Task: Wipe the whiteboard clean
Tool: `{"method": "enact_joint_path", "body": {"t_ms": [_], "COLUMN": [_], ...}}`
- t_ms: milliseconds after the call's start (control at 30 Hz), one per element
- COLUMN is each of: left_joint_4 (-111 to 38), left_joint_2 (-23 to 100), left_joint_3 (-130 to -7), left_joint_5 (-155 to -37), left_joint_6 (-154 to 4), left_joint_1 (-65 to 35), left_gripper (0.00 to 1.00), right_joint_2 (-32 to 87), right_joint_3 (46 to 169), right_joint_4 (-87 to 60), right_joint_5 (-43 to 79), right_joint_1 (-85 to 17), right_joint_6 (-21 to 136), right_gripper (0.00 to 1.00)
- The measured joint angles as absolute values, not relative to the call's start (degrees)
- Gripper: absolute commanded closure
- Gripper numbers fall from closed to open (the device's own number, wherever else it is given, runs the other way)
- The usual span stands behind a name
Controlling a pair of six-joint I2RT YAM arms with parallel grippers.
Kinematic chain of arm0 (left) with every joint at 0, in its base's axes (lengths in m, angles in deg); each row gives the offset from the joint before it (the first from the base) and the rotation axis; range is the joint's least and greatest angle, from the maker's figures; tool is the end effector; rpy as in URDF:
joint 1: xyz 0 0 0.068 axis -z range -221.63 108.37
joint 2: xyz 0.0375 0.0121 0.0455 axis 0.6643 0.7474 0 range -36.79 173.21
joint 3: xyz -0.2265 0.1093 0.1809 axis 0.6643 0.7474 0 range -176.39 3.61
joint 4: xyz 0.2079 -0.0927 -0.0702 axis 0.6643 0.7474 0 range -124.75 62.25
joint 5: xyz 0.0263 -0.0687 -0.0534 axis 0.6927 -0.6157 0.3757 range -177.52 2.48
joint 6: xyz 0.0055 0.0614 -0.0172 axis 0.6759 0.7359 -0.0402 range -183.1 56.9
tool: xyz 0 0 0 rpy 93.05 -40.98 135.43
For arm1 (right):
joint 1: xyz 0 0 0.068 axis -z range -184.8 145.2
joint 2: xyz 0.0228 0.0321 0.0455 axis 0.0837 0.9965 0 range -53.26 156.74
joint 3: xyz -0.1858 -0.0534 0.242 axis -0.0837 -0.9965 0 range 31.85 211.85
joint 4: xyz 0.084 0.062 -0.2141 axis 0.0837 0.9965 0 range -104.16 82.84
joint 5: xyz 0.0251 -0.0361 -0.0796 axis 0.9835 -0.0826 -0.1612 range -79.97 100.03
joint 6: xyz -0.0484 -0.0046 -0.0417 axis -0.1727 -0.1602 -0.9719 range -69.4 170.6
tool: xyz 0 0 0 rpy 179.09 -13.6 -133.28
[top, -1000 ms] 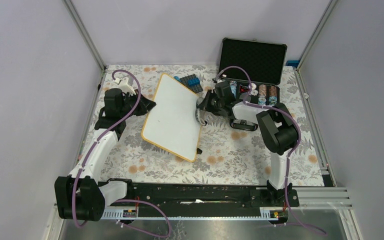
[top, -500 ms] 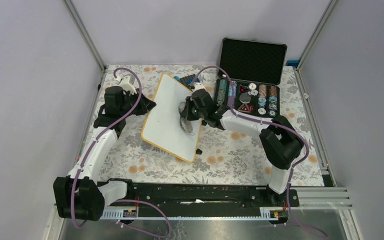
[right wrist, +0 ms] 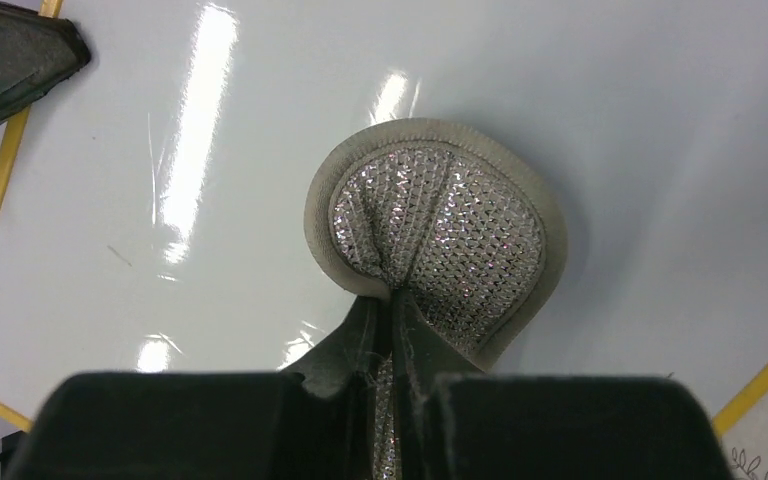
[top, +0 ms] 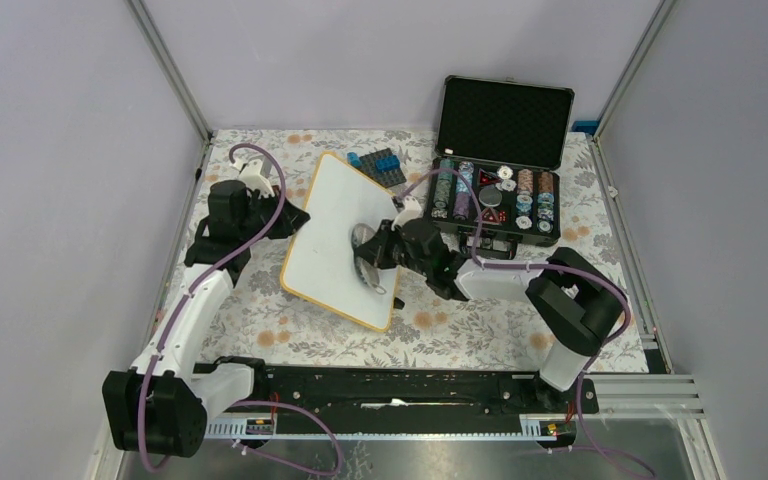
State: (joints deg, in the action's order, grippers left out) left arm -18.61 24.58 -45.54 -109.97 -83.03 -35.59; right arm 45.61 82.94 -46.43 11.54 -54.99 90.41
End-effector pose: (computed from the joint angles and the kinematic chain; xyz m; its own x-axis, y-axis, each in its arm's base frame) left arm 0.2053 -0.0407 0.3338 -0.5912 -0.2541 -0.7655 0.2447 0.8478 -0.4704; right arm 0.2409 0.2912 0.2562 -0.6337 0.2394 -0.7356 -0.4927 0.6082 0.6224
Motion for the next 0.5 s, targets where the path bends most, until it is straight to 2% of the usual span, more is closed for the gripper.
{"method": "enact_joint_path", "body": {"t_ms": [267,500], "left_joint_4": [-19.6,-19.6], "left_joint_2": [23.3,23.2], "left_joint_3": [-44.5,-44.5], "left_joint_5": [-108.6,-108.5], "left_joint_6": [-82.3,-82.0], "left_joint_1": [-34.7,-34.6], "left_gripper": [1.0,1.0], "right_joint_2": [43.8,41.1], "right_joint_3": [74.9,79.0], "right_joint_4": [-53.7,-41.6], "right_joint_5": [11.5,4.8], "right_joint_1": [-54.9,-59.1], "right_joint_6": [94.0,89.1], "right_gripper": [1.0,1.0]}}
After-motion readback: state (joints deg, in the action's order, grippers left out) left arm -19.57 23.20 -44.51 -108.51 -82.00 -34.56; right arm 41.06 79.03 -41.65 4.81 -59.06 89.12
